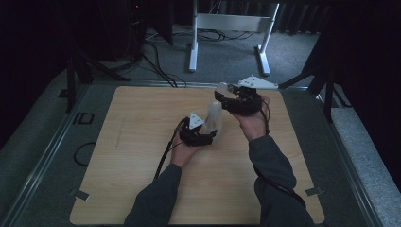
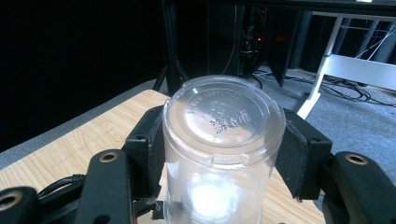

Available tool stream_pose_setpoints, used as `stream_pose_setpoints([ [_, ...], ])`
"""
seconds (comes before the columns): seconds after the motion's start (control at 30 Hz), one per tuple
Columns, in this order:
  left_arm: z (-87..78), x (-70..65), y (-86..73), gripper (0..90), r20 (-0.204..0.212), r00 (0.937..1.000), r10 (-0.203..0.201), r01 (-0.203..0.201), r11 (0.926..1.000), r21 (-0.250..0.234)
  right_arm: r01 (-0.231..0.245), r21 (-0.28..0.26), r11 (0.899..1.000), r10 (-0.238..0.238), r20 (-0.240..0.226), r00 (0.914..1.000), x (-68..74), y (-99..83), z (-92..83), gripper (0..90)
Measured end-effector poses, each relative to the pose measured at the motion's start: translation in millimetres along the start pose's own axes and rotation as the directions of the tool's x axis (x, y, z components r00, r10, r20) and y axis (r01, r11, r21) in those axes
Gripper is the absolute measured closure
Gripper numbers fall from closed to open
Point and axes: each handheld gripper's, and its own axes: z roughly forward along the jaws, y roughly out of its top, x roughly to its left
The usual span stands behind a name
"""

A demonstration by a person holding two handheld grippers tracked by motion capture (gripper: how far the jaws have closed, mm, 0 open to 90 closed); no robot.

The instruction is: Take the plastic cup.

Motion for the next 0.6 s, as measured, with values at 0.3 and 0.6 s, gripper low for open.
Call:
stream_pose_setpoints([
  [0.3, -4.6, -1.0, 0.6, 24.6, 0.004, 1.0000, 0.000, 0.000, 1.0000, -0.009, 0.008, -0.007, 1.000, -0.008, 0.019, 0.9998, -5.2, 2.5, -11.8, 40.5],
  [0.6, -12.2, 1.2, -1.0, 24.7, 0.001, 1.0000, -0.004, 0.004, 0.9999, -0.012, -0.024, -0.007, 1.000, 0.024, 0.059, 0.9980, -23.0, -5.0, -27.6, 40.5],
])
